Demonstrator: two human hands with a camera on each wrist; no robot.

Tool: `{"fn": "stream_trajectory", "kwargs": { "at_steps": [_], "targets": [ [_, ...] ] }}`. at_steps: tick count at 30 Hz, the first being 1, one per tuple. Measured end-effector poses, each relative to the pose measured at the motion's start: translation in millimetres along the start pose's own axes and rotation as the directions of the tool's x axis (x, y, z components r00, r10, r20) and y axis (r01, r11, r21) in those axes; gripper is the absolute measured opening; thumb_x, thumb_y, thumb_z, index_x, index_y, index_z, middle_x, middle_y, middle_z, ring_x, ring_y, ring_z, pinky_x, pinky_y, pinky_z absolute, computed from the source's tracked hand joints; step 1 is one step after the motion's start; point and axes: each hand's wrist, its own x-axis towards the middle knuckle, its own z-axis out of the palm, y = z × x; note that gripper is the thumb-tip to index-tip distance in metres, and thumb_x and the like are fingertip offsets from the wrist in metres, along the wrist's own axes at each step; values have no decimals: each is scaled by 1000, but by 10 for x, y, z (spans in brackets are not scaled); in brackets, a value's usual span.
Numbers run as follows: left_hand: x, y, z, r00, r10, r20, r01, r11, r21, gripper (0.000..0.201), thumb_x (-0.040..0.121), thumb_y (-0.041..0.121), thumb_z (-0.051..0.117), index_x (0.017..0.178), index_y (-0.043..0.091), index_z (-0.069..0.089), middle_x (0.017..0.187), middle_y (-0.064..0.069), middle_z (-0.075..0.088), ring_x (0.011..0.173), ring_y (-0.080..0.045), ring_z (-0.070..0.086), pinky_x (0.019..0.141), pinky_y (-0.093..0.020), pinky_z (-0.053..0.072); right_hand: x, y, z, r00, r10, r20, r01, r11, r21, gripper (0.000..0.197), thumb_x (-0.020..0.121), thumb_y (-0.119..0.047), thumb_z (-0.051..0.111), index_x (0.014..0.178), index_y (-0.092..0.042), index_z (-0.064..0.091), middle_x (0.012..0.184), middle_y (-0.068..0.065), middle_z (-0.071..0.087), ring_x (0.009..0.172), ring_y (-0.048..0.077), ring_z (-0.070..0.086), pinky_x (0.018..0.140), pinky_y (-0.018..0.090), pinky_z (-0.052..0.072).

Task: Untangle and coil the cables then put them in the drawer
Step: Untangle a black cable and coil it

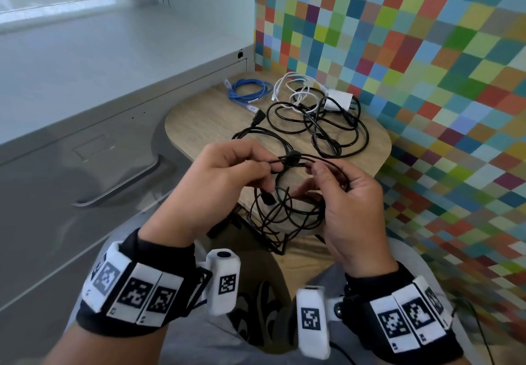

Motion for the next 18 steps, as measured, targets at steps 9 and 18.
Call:
{"fn": "stream_trajectory", "kwargs": {
  "at_steps": [9, 18],
  "targets": [
    [-12, -7, 94, 996, 83, 12, -81, 914, 397, 14, 97, 23, 69, 86, 22, 76, 50, 17, 43, 45, -3, 36, 48, -12, 28, -27, -38, -2, 993, -49, 110, 56, 997, -60, 17, 89, -2, 76, 103, -11, 77, 93, 12, 76, 83, 32, 75, 81, 46, 65],
    [-7, 28, 32, 945, 271, -185, -250, 959, 132, 16, 103, 21, 57, 88, 19, 65, 63, 0, 56, 56, -16, 53, 59, -27, 46, 52, -1, -64, 995, 35, -90, -30, 998, 58, 15, 101, -6, 63, 96, -14, 75, 74, 7, 68, 63, 27, 69, 66, 36, 61]
  ]
}}
